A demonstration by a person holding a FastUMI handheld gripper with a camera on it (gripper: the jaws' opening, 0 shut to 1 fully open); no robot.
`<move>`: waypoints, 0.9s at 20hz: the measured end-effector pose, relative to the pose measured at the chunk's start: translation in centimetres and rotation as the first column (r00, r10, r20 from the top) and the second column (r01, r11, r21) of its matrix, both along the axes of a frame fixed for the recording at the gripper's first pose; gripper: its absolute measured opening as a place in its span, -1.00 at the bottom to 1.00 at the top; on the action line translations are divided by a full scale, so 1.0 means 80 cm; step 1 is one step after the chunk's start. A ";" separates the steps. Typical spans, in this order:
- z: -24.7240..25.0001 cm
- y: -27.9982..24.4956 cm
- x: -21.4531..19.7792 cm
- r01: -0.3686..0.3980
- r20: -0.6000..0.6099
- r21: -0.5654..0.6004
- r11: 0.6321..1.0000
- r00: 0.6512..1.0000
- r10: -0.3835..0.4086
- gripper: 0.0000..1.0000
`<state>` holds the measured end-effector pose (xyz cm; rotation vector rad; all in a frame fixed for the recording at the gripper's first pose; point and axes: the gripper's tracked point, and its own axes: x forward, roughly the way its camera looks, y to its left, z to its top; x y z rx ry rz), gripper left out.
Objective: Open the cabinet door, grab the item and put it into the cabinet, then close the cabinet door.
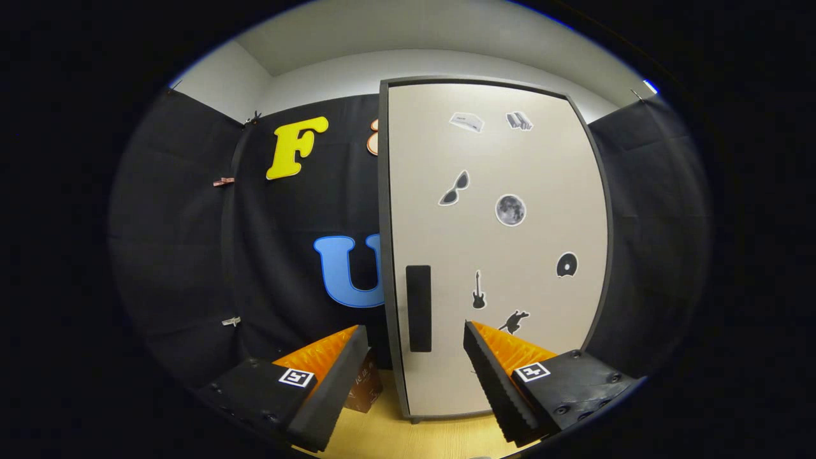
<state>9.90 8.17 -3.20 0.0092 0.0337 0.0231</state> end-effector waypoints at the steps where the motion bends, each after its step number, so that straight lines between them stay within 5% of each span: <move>1: -0.002 0.002 0.010 0.007 0.001 -0.002 1.000 1.000 -0.007 0.95; 10: -0.030 -0.003 0.090 0.074 -0.012 0.009 0.997 0.997 -0.074 0.95; 13: -0.043 -0.008 0.111 0.090 -0.026 0.004 0.996 0.996 -0.090 0.73; 18: -0.049 -0.011 0.133 0.104 -0.017 -0.001 0.995 0.994 -0.104 0.71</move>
